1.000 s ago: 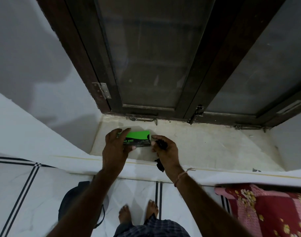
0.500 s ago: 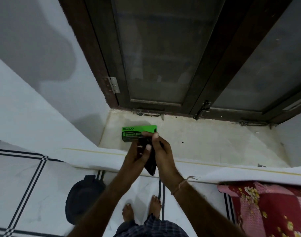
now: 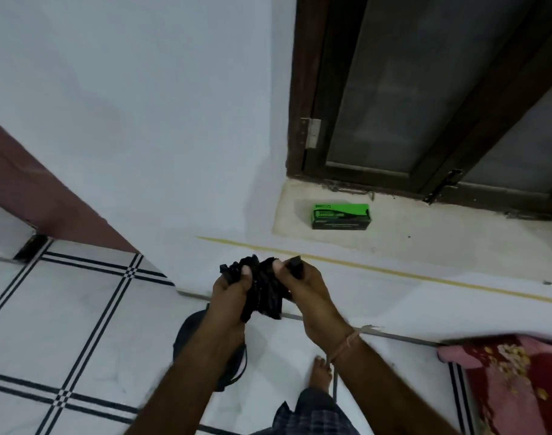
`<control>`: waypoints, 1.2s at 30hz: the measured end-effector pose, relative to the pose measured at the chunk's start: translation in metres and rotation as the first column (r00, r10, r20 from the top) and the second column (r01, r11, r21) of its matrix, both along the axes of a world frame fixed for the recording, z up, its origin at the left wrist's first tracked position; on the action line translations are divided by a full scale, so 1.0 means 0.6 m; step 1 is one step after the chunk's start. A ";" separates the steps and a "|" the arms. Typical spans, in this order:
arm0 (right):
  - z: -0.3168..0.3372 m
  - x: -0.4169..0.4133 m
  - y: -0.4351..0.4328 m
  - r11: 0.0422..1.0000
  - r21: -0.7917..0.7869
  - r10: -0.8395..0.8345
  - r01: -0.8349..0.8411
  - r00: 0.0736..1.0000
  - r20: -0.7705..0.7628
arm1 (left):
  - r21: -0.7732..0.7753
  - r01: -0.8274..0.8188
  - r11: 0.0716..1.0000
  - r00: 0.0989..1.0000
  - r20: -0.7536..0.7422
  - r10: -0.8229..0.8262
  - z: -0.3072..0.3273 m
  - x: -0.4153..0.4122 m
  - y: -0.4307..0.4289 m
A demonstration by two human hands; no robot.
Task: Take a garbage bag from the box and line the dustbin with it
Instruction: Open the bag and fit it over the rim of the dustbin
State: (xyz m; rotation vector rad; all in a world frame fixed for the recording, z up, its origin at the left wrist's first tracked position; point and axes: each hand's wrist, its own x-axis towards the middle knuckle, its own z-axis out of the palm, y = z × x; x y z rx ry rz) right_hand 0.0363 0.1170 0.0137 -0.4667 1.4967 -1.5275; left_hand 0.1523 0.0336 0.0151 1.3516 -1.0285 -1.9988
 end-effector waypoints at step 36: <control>0.055 0.575 0.021 0.986 0.166 -0.044 -0.002 0.961 0.272 | -0.253 -0.040 0.967 0.998 -0.053 0.028 0.016 0.601 0.034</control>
